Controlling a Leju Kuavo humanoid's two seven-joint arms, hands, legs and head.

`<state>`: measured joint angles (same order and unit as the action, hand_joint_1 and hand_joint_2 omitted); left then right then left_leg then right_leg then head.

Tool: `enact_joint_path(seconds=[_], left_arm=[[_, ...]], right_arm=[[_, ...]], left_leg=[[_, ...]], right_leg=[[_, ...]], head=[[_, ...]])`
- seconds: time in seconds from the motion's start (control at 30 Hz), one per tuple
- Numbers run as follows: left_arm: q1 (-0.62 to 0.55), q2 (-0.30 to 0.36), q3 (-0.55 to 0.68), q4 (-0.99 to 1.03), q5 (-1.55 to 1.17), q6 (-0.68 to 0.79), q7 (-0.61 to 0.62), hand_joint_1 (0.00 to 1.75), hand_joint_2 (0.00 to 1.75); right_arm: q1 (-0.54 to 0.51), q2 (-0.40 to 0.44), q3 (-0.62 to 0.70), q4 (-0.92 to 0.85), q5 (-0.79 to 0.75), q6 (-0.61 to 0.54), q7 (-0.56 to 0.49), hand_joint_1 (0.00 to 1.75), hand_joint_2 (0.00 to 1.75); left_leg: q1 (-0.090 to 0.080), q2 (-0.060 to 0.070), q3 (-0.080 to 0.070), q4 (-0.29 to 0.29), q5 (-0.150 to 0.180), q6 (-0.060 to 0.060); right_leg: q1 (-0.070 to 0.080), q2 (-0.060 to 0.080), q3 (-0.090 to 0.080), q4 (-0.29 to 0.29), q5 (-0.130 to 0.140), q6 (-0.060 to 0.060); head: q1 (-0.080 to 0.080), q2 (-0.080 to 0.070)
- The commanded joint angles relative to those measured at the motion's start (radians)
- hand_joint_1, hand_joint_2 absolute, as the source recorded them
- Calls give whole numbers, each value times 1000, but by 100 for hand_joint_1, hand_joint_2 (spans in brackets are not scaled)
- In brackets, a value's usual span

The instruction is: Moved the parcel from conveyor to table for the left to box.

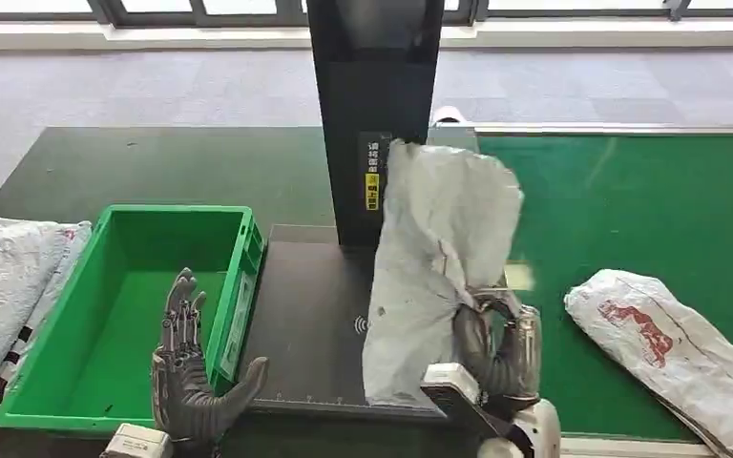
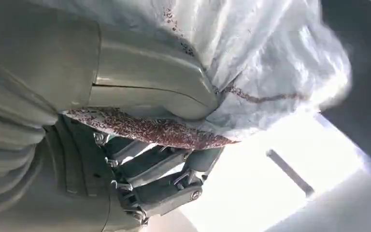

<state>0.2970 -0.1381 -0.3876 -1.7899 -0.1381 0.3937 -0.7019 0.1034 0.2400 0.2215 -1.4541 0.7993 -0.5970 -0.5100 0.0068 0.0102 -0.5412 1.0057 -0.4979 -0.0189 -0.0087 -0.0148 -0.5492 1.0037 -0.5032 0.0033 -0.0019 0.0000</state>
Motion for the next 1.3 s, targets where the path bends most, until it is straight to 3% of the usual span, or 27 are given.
enact_joint_path(seconds=[0.03,0.2,0.23,0.3,0.33,1.17,1.2,1.3], left_arm=[[-30,-12,34,73,-11,-12,4,0,175],[-40,-10,27,62,-22,19,4,0,175],[-43,-8,20,70,-21,23,4,0,0],[-49,-10,17,72,-15,28,4,0,0],[-49,-13,20,77,-15,39,4,0,175],[-37,-29,35,89,-1,68,4,0,175],[-29,-40,42,97,0,84,4,0,0],[-20,-51,48,112,2,94,4,0,0]], right_arm=[[-179,-49,115,475,-65,-2,-8,175,175],[-227,-45,104,564,-68,0,2,175,175],[-235,-48,101,580,-66,-1,5,175,175],[-252,-50,94,613,-61,-12,7,175,175],[-264,-48,88,637,-66,-15,-1,175,175],[-284,-41,73,680,-58,-53,-9,175,175],[-284,-42,70,681,-63,-52,-11,175,175],[-281,-46,69,679,-65,-54,-14,175,175]], left_leg=[[1,2,5,-5,2,1],[0,1,2,-3,1,1],[0,1,0,-2,1,0],[0,0,0,-2,1,0],[0,0,0,-3,2,0],[0,0,-1,-1,1,0],[0,0,-1,-1,1,0],[0,0,0,-1,0,0]], right_leg=[[1,4,4,-6,3,0],[0,3,1,-4,2,0],[0,3,0,-3,2,0],[0,2,0,-3,1,0],[0,2,0,-4,3,0],[0,1,-1,-2,1,-1],[0,1,-1,-2,1,-1],[0,1,-1,-1,0,-1]], head=[[0,0],[0,0],[0,0],[0,0],[0,0],[0,0],[0,0],[0,0]])
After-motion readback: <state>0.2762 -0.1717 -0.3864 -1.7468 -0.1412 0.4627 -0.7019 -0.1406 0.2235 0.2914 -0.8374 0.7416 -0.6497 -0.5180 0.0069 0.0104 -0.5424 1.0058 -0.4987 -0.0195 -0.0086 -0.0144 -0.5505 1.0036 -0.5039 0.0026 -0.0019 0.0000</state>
